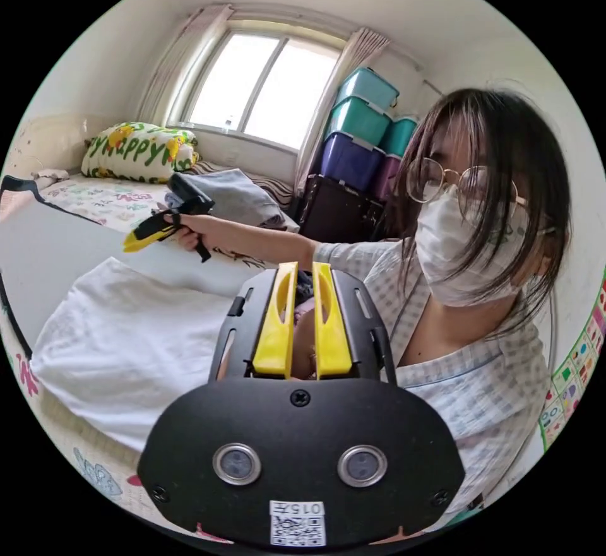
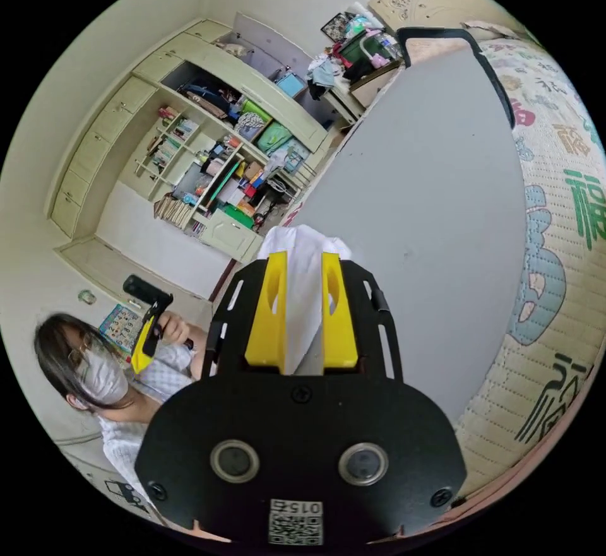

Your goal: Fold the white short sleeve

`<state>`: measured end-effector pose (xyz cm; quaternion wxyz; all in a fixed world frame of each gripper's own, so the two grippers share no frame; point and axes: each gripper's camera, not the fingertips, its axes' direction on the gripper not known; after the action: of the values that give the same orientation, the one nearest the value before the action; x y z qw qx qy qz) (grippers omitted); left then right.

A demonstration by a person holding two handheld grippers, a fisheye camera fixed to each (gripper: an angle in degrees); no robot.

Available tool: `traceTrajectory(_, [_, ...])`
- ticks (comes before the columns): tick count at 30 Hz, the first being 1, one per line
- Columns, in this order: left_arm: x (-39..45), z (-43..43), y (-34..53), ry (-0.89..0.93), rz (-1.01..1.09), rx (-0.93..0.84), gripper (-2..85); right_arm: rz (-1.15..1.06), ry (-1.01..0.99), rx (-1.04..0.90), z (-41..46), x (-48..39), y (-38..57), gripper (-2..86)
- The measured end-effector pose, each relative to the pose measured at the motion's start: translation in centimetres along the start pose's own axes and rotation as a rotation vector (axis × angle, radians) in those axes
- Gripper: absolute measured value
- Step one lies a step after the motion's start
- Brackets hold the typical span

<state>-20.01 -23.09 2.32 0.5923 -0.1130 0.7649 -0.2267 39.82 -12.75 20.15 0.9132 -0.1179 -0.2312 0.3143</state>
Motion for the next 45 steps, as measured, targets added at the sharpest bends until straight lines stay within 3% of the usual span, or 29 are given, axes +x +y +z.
traceTrajectory(5, [-0.3,-3.5,3.0,-0.257,-0.067,-0.080,7.9,-0.269,-0.056,-0.161,3.7,-10.0,7.9,8.8])
traceTrajectory(11, [3.5,-4.7,10.3,-0.409,-0.226,-0.171,9.9,-0.500,0.065,-0.263,10.0,-20.3,17.6,9.2])
traceTrajectory(15, [6.3,-4.4,11.2,-0.579,-0.234,-0.215,10.5,-0.622,0.002,-0.341,15.8,-25.2,20.3,9.4])
traceTrajectory(21, [4.5,-12.2,6.7,-0.722,-0.238,0.040,9.2,-0.745,0.255,-0.442,25.0,-31.3,23.4,10.1])
traceTrajectory(25, [-4.9,-18.3,0.4,-0.836,-0.410,0.137,8.7,-0.779,0.406,-0.502,30.3,-33.4,25.2,10.2])
traceTrajectory(26, [-8.8,-19.4,-0.4,-0.832,-0.537,0.125,8.7,-0.791,0.446,-0.510,31.7,-33.8,25.8,10.3])
traceTrajectory(30, [-15.5,-19.3,1.4,-0.784,-0.676,0.237,7.1,-0.800,0.582,-0.521,35.2,-33.6,27.5,10.2])
traceTrajectory(35, [-22.4,-16.2,5.1,-0.760,-0.868,0.081,7.5,-0.799,0.627,-0.491,37.0,-34.1,28.4,5.9])
traceTrajectory(38, [-23.2,-16.5,5.1,-0.639,-0.842,0.185,4.0,-0.810,0.609,-0.496,37.6,-34.1,28.9,1.4])
traceTrajectory(45, [-23.0,-15.8,3.4,-0.674,-0.801,0.168,-0.4,-0.810,0.529,-0.501,38.5,-34.7,29.6,-0.4])
